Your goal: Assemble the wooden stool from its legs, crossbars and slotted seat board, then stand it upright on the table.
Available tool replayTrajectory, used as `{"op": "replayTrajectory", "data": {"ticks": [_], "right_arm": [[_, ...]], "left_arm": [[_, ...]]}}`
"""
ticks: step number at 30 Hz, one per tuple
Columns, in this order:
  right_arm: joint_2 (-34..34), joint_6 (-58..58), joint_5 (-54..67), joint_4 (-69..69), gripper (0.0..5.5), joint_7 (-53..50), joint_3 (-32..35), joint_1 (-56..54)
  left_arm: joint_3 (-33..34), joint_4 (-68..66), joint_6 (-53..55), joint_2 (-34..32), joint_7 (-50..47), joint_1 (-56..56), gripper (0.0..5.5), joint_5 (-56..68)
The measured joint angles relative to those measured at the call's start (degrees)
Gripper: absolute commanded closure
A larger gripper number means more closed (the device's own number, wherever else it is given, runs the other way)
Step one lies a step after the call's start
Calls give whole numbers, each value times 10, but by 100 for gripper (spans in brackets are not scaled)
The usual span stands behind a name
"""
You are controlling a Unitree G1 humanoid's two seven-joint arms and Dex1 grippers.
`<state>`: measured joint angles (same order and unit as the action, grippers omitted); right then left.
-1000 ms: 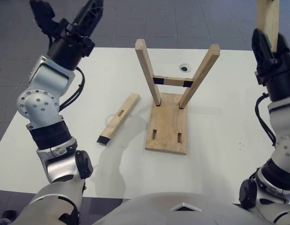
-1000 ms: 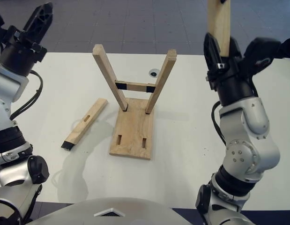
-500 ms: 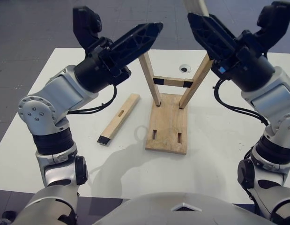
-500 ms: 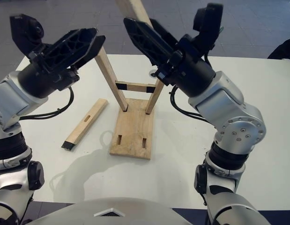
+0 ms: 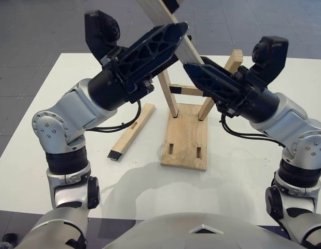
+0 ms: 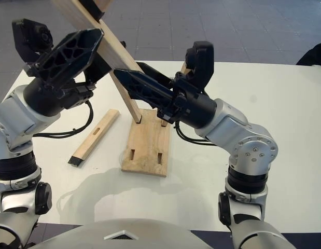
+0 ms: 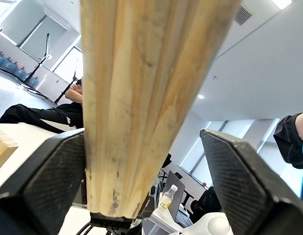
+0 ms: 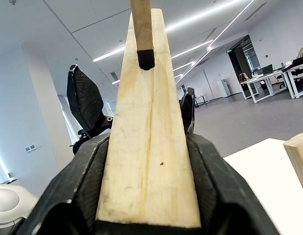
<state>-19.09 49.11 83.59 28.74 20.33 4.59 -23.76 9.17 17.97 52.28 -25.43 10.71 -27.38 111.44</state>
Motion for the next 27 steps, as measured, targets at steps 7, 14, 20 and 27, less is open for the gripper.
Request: {"op": "replayTrajectory", "data": {"ticks": [7,14,20,27], "right_arm": [[-15,0,6,0,348,14,-5,3],[-27,0,21,3,348,18,-10,13],[-49,3,15,4,253,31,-17,24],[-84,12,-32,0,172,40,-31,33]], "left_arm": [[-6,-9,2,-19,15,0,279,-3],[-10,-15,14,-34,28,1,311,-6],[-10,-19,-5,-23,32,1,332,-29],[6,-34,-27,-26,68,1,339,-120]]}}
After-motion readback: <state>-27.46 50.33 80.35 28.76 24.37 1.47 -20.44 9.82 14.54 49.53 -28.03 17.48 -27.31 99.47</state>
